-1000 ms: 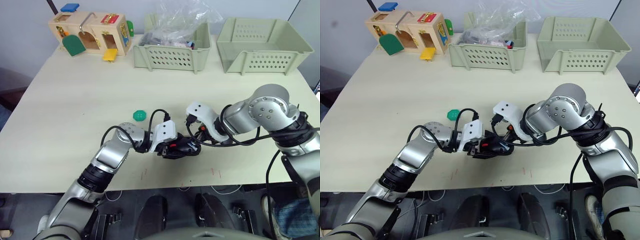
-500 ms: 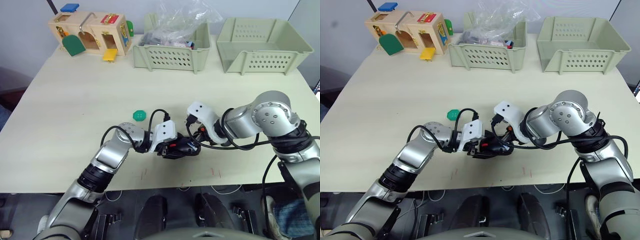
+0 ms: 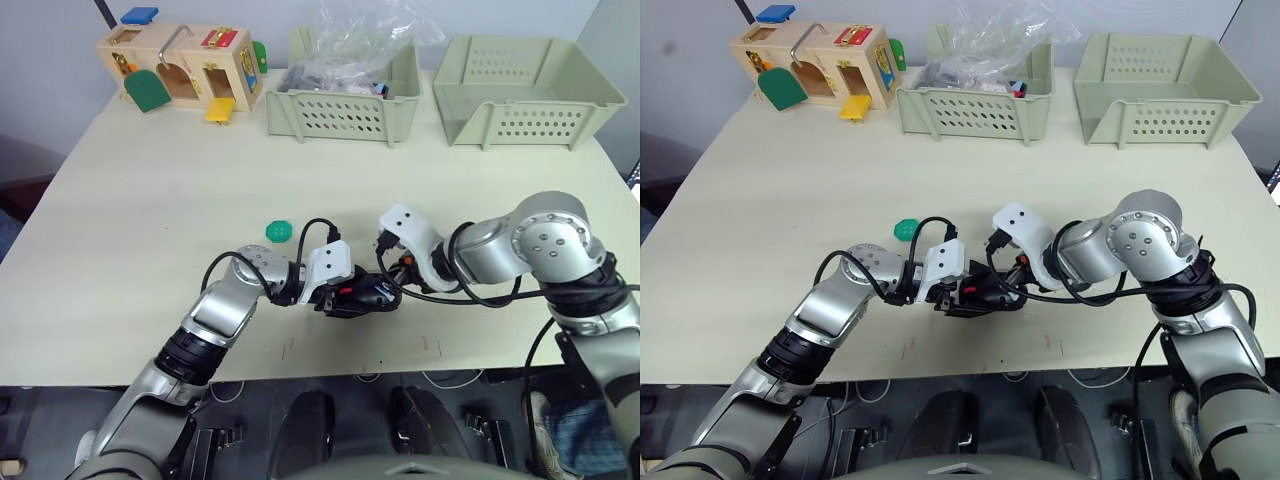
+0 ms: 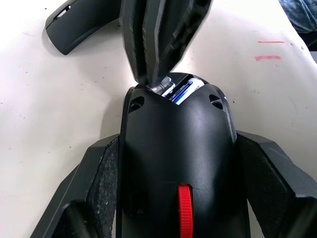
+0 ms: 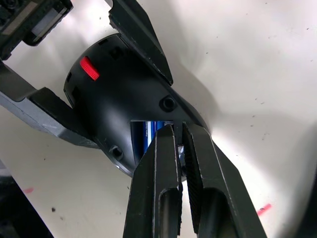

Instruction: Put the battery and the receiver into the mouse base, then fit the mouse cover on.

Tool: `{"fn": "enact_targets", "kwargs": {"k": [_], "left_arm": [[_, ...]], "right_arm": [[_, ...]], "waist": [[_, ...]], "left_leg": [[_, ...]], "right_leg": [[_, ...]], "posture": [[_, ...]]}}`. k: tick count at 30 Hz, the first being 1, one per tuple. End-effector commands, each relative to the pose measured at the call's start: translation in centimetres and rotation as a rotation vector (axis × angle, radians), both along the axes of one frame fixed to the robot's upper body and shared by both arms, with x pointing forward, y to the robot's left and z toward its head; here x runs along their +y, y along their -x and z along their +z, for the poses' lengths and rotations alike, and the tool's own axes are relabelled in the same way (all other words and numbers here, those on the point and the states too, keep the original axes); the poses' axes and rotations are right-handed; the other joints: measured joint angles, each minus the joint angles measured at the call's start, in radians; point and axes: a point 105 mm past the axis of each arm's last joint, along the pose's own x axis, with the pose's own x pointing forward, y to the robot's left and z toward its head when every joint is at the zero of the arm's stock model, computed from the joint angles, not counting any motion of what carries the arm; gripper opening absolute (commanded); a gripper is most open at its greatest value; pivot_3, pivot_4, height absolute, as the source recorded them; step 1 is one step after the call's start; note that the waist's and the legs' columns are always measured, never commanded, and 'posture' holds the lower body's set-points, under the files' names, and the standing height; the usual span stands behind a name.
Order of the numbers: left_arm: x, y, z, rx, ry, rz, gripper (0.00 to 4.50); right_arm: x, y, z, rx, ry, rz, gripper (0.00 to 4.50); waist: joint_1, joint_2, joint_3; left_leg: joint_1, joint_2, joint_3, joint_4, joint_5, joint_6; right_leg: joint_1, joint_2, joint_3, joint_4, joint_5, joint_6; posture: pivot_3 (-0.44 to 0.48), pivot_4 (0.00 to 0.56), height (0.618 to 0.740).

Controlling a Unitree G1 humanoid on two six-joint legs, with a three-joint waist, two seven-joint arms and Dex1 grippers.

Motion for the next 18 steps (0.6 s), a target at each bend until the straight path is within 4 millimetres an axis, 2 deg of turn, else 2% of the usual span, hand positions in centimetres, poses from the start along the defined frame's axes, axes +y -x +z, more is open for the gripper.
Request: {"fn": "enact_targets", "kwargs": {"k": [1, 18], "left_arm": [[-0.3, 0.1, 0.4, -0.013, 0.008, -0.012, 2.96], [-0.3, 0.1, 0.8, -0.012, 0.01, -0.014, 2.96]], "right_arm": [[0.0, 0.1, 0.9, -0.041, -0.038, -0.006, 0.0], [-0.5, 0.9, -0.2, -0.101, -0.094, -0.078, 0.0]], "waist": [[0.0, 0.0, 0.0], [0.0, 0.0, 0.0]], "left_leg": [[0.0, 0.0, 0.0, 0.0, 0.0, 0.0], [0.0, 0.0, 0.0, 0.0, 0.0, 0.0]], "right_leg": [[0.0, 0.0, 0.0, 0.0, 0.0, 0.0], [0.0, 0.0, 0.0, 0.0, 0.0, 0.0]], "posture": [[0.0, 0.15, 0.74], [0.0, 0.15, 0.74]]}}
